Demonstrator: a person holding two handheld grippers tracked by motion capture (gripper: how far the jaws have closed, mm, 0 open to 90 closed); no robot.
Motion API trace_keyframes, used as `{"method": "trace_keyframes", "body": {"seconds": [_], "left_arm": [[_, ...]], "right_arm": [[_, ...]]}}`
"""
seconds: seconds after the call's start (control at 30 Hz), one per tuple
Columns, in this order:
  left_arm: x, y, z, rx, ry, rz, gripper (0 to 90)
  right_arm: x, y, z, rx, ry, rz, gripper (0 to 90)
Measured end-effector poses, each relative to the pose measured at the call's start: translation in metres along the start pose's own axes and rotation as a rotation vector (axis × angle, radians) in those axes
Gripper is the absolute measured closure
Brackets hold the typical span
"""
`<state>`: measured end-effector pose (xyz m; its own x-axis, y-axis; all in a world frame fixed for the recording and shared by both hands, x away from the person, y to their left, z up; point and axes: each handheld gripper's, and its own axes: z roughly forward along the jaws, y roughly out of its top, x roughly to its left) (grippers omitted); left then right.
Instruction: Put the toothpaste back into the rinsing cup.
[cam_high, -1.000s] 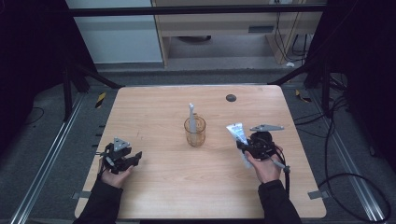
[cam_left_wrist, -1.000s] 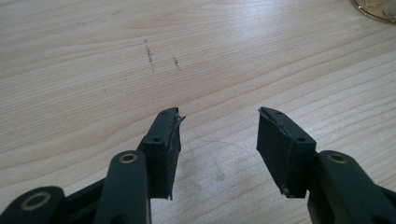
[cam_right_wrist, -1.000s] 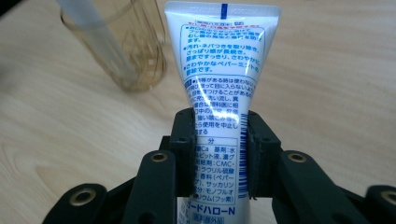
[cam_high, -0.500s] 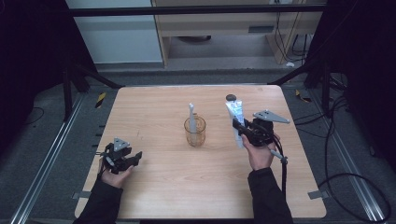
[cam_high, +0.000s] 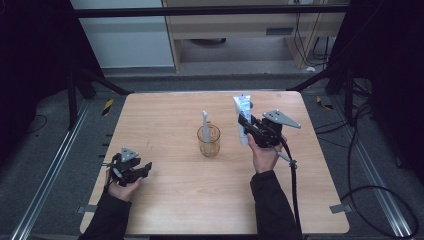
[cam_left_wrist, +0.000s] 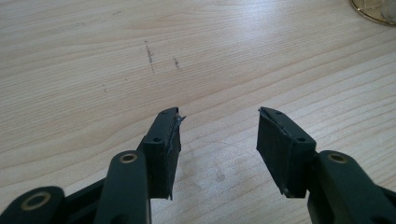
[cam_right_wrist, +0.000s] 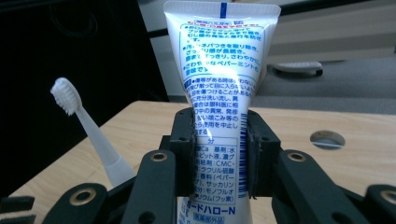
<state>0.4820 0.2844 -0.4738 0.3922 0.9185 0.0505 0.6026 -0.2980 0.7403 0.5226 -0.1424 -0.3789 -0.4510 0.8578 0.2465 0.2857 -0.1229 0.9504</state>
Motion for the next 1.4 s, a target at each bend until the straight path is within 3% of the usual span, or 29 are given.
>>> {"method": "trace_keyframes", "body": {"seconds": [0.67,1.0,1.4], "left_arm": [[0.001,0.000,0.000,-0.001,0.000,-0.002,48.4],[0.001,0.000,-0.001,-0.003,-0.002,-0.005,48.4],[0.001,0.000,-0.001,-0.004,-0.004,-0.006,48.4]], "right_arm": [[0.019,-0.006,0.036,-0.144,0.014,-0.007,69.0],[0.025,-0.012,0.056,-0.168,0.029,-0.005,69.0],[0.032,-0.022,0.077,-0.153,0.051,0.005,68.9]]}}
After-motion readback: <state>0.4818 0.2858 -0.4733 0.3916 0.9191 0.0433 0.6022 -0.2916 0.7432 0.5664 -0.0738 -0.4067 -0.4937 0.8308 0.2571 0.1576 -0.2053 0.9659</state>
